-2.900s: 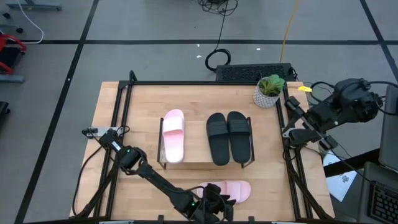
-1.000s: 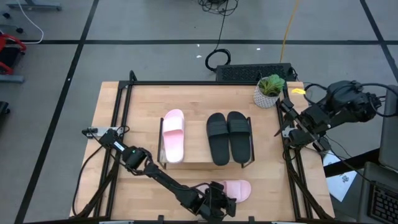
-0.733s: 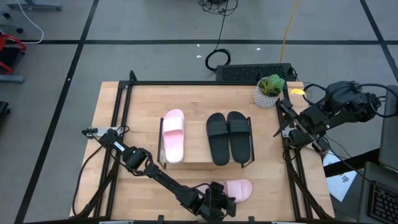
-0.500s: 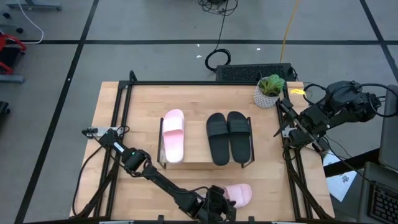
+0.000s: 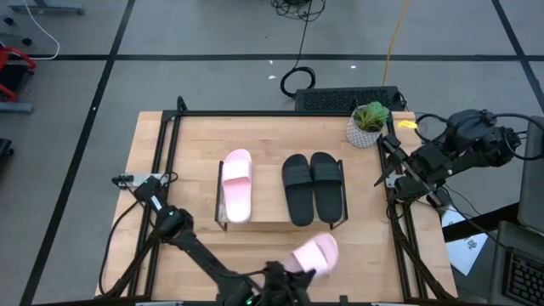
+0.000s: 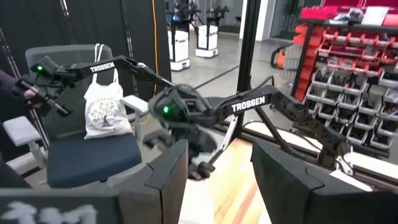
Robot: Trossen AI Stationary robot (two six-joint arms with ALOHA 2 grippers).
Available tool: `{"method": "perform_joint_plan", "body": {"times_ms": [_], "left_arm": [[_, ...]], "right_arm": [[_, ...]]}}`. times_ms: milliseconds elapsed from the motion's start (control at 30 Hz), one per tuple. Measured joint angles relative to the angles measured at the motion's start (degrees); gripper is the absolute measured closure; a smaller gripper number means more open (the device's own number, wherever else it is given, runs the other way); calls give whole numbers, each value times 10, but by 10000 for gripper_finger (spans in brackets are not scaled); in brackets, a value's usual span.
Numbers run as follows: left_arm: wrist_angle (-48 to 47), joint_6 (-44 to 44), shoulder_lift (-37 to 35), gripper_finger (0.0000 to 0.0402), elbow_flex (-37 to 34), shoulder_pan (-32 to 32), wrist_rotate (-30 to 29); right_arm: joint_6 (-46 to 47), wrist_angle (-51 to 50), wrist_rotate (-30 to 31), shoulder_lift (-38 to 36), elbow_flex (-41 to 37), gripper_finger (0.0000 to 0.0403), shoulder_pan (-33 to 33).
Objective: Pick and place slides into the shelf
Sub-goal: Put the pink slipper on the shelf
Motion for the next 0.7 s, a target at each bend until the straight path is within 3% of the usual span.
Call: {"method": "perform_joint_plan", "body": {"times_ms": [100,200,500,700], "left_arm": [[43,37,-22,401,2,-12,-110],[152,170,-38,401,2,-21,-213],[534,625,-57,401,3,60,-227],[578,704,-60,401,2,100,-228]], "right_arm": [[0,15,0,-2,0,232,0],[-1,22,0,-4,0,232,0],[0,21,0,-4,0,232,0],[1,21,1,-14,0,232,0]]}}
